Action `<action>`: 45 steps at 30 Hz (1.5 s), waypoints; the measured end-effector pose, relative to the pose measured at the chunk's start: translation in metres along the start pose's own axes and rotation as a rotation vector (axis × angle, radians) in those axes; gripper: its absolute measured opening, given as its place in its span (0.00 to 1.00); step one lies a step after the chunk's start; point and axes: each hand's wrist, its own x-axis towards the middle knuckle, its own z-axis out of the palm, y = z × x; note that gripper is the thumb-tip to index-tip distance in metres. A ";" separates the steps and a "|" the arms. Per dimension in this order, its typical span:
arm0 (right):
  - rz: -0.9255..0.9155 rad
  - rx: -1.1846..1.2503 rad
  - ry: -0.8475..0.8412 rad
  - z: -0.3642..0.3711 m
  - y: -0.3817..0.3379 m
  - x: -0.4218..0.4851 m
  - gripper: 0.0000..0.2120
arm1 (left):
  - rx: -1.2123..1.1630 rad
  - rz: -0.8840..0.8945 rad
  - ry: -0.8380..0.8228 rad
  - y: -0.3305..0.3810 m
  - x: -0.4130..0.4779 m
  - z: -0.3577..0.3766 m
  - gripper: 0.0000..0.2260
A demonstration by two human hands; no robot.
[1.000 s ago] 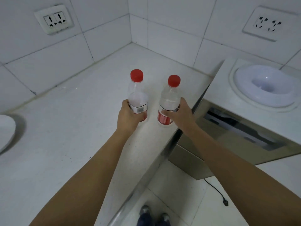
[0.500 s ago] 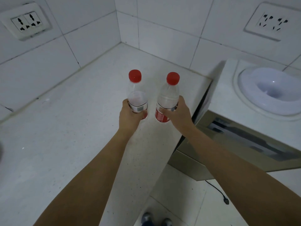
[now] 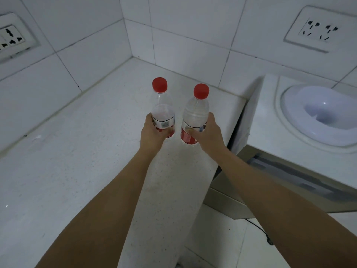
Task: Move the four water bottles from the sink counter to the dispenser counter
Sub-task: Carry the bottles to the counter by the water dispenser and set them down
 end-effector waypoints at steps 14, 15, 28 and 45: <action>0.019 0.050 0.056 -0.003 0.008 0.027 0.32 | -0.015 0.034 -0.068 0.010 0.035 0.017 0.28; 0.016 0.049 0.058 -0.003 0.008 0.027 0.32 | -0.029 0.047 -0.067 0.012 0.035 0.019 0.26; -0.007 0.010 0.021 -0.007 0.007 0.025 0.32 | 0.158 0.006 -0.128 0.003 0.033 0.006 0.31; -0.026 -0.719 -0.279 -0.036 -0.020 -0.022 0.17 | 0.668 0.097 -0.128 0.016 -0.057 -0.083 0.21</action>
